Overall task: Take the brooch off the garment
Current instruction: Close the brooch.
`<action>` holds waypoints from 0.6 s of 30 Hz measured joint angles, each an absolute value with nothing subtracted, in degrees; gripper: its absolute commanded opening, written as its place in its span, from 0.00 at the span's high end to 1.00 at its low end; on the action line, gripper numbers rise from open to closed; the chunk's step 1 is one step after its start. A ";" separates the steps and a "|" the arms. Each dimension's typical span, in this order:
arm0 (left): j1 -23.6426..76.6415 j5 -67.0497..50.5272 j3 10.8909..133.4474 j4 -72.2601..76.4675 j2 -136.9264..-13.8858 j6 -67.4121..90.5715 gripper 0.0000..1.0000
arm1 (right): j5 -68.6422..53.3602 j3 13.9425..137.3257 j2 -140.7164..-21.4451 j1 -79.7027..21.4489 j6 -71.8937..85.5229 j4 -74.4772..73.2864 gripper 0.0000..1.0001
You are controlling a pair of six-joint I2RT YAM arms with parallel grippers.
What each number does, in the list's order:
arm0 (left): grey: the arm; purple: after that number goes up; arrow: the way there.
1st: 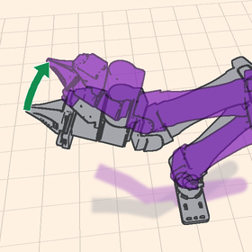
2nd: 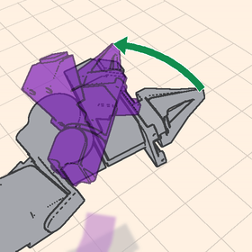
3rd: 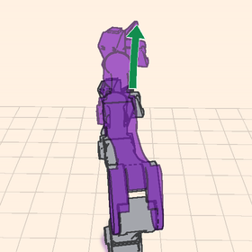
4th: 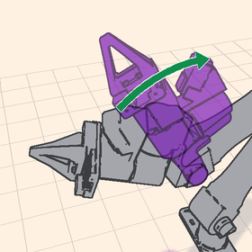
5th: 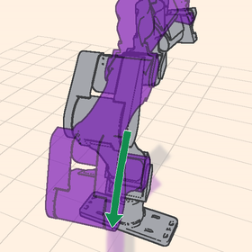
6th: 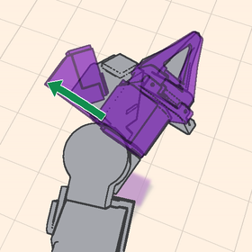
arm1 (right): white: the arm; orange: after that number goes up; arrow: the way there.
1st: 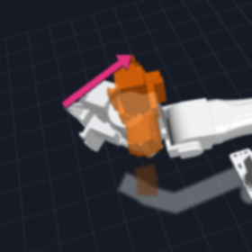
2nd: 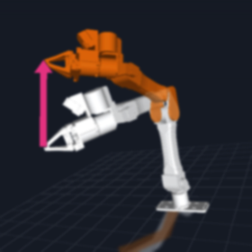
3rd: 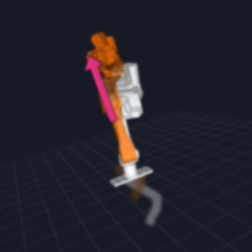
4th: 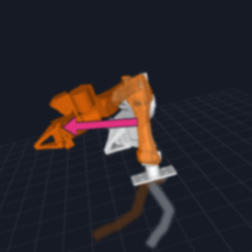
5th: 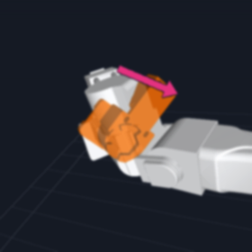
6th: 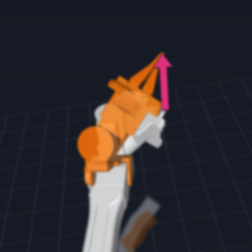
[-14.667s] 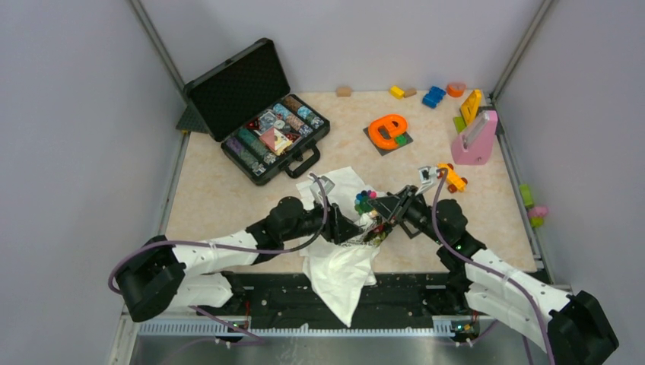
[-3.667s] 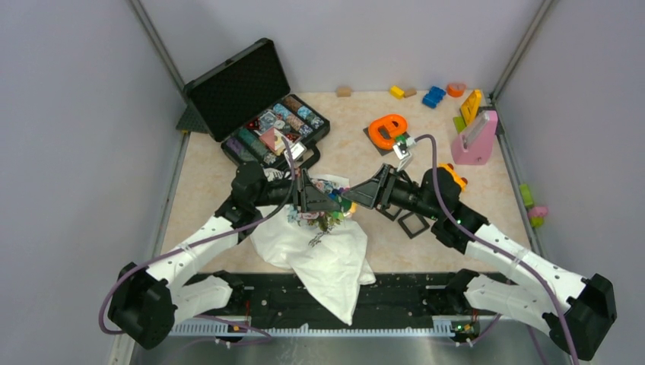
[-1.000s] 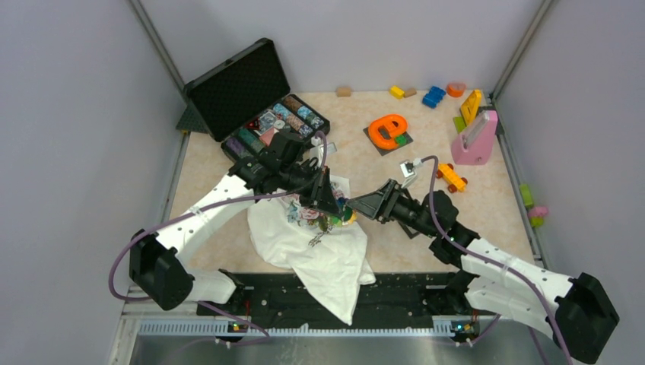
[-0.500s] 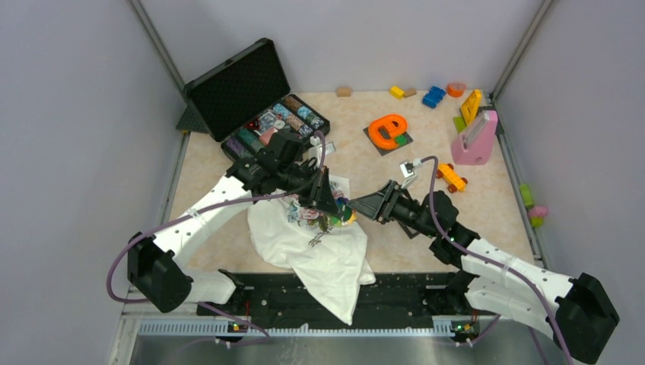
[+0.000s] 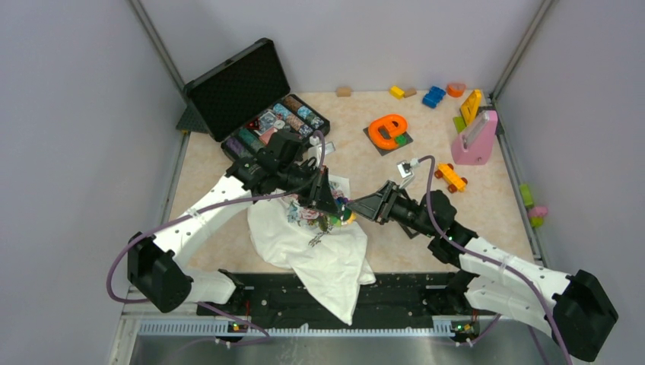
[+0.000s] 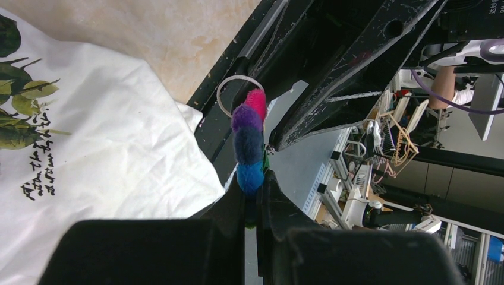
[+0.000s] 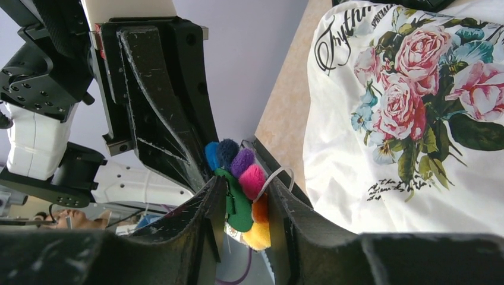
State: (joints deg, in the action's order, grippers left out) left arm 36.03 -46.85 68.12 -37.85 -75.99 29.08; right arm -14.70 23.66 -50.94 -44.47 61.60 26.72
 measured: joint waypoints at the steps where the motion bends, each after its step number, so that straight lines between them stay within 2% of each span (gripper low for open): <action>1: 36.03 -46.87 68.12 -37.85 -75.99 29.08 1.00 | -14.68 23.66 -50.94 -44.47 61.58 26.72 0.71; 5: 36.03 -46.85 68.12 -37.85 -75.99 29.08 1.00 | -14.68 23.66 -50.96 -44.47 61.60 26.57 0.83; 12: 35.97 -46.63 68.12 -38.15 -75.99 29.06 1.00 | -14.44 23.66 -50.72 -44.47 61.54 26.13 0.83; 13: 35.97 -46.63 68.12 -38.15 -75.99 29.06 1.00 | -14.31 23.66 -50.46 -44.47 61.52 25.82 0.79; 16: 35.97 -46.68 68.12 -38.13 -75.99 29.06 1.00 | -13.54 23.66 -49.12 -44.47 61.19 24.45 0.54; 18: 35.97 -46.68 68.12 -38.13 -75.99 29.06 1.00 | -13.10 23.66 -48.47 -44.47 61.01 23.99 0.46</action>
